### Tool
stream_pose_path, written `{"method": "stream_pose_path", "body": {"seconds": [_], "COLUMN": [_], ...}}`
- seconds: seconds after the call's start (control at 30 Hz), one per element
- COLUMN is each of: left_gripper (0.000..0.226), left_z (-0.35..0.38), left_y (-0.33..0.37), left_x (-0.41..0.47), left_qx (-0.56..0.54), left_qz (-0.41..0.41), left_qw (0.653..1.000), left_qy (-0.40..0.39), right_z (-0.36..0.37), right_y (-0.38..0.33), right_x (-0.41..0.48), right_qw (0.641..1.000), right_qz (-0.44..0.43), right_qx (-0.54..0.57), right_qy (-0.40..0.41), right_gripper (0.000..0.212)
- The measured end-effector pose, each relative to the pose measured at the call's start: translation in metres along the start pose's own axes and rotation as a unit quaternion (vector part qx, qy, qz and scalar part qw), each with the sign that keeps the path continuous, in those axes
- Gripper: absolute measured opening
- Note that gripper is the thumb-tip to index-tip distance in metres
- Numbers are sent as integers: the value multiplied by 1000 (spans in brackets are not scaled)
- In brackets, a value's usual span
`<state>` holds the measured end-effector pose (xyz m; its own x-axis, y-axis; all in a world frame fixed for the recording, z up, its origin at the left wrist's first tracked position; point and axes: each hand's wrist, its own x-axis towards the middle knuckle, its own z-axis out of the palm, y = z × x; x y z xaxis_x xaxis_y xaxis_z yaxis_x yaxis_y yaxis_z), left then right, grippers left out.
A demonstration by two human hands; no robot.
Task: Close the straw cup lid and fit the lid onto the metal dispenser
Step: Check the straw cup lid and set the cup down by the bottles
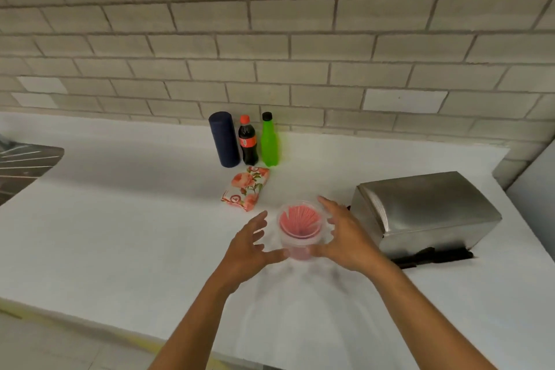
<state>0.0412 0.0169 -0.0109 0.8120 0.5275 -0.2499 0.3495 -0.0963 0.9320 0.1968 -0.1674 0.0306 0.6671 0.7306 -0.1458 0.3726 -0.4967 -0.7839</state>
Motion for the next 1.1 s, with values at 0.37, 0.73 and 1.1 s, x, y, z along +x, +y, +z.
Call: {"method": "stream_pose_path", "body": {"seconds": [0.37, 0.73, 1.1], "left_gripper": [100, 77, 87], "left_z": [18, 14, 32], "left_y": [-24, -22, -10], "left_x": [40, 98, 129], "left_qx": [-50, -49, -86], "left_qz": [23, 35, 41], "left_qw": [996, 998, 995], "left_qy": [-68, -21, -19], "right_z": [41, 38, 34], "right_y": [30, 37, 48], "right_x": [6, 83, 104], "right_qw": [992, 982, 975], "right_qz": [79, 48, 56], "right_qx": [90, 182, 205], "right_qy": [49, 22, 60], "right_gripper": [117, 89, 80]}}
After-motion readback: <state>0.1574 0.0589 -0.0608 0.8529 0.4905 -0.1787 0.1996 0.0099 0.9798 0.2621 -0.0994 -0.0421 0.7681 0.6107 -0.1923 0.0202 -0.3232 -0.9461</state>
